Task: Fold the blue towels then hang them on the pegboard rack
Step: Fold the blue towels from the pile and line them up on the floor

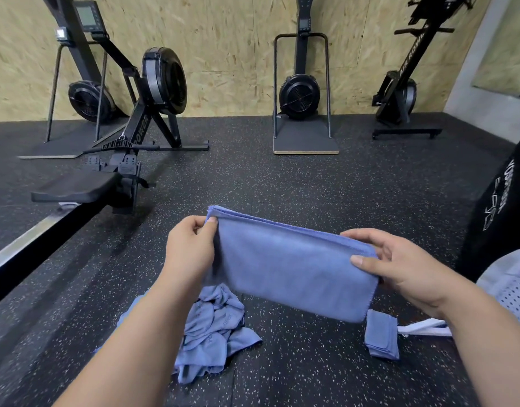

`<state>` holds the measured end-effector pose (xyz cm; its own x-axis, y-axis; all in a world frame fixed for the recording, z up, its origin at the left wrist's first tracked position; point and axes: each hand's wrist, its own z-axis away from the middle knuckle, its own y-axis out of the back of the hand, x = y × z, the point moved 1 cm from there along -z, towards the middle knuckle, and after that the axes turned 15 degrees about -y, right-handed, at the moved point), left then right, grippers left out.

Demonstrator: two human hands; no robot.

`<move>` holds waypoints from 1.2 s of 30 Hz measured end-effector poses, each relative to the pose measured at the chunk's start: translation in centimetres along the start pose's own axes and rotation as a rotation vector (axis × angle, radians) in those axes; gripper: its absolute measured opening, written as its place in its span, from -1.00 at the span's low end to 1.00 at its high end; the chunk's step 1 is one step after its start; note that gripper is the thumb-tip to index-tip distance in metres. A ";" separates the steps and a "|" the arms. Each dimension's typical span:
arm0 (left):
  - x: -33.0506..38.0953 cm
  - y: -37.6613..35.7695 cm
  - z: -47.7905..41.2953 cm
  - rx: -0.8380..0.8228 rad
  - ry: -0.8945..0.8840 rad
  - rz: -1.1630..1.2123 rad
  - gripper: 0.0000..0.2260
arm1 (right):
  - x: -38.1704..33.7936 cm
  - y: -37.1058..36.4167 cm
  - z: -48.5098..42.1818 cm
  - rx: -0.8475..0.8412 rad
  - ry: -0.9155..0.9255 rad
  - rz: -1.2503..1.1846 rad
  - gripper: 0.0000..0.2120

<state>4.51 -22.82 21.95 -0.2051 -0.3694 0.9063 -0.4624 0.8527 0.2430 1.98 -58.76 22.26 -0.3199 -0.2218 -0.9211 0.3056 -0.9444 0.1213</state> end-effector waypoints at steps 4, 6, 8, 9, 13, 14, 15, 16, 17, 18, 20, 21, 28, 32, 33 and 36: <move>-0.7 -0.1 -0.2 0.005 0.095 0.103 -0.81 | -0.2 0.2 0.2 0.051 -0.023 -0.055 -0.70; -0.7 -0.5 0.0 -0.011 0.085 0.101 -0.81 | -0.1 0.3 -0.1 0.186 -0.009 -0.001 -0.80; -0.6 -0.9 0.3 -0.035 0.057 0.100 -0.81 | -0.1 0.2 -0.2 0.302 0.027 0.091 -0.83; -0.6 -1.0 0.4 -0.050 0.042 0.091 -0.80 | -0.1 0.1 -0.2 0.361 0.040 0.141 -0.83; -1.3 -1.3 0.5 -0.080 0.066 0.094 -0.81 | 0.0 0.0 -0.6 0.505 0.073 0.065 -0.94; -1.6 -1.3 0.4 -0.076 0.093 0.104 -0.83 | 0.1 0.1 -0.7 0.521 0.071 0.007 -0.90; -1.8 -1.3 0.3 -0.069 0.127 0.118 -0.85 | 0.1 0.1 -0.8 0.525 0.059 -0.049 -0.85; -2.1 -1.4 0.4 -0.064 0.164 0.142 -0.87 | 0.0 0.2 -0.8 0.510 0.046 -0.108 -0.82; -2.1 -1.5 0.5 -0.060 0.201 0.157 -0.89 | -0.1 0.3 -0.7 0.469 0.027 -0.160 -0.78; -2.2 -1.6 0.5 -0.060 0.235 0.170 -0.90 | -0.3 0.3 -0.6 0.393 0.005 -0.205 -0.73; -2.2 -1.8 0.7 -0.065 0.290 0.195 -0.90 | -0.6 0.4 -0.2 0.230 -0.033 -0.262 -0.58; -2.1 -1.7 0.7 -0.081 0.310 0.218 -0.90 | -0.6 0.5 -0.1 0.195 -0.040 -0.272 -0.52; -2.1 -1.2 0.4 -0.102 0.027 0.100 -0.75 | -0.2 0.9 -0.3 0.621 0.174 -0.096 -0.49; -1.2 -1.2 0.8 -0.035 -0.113 0.020 -0.71 | -0.6 0.3 -0.4 0.597 0.244 -0.115 -0.65; -1.1 -1.2 0.7 -0.006 -0.120 -0.009 -0.69 | -0.6 0.2 -0.4 0.593 0.237 -0.112 -0.68; -1.0 -1.2 0.8 0.032 -0.164 -0.020 -0.65 | -0.4 0.3 -0.6 0.572 0.190 -0.104 -0.73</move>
<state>4.60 -23.71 20.46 -0.3321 -0.4439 0.8322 -0.4949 0.8331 0.2469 2.74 -58.79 22.46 -0.1401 -0.1239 -0.9824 -0.2658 -0.9510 0.1579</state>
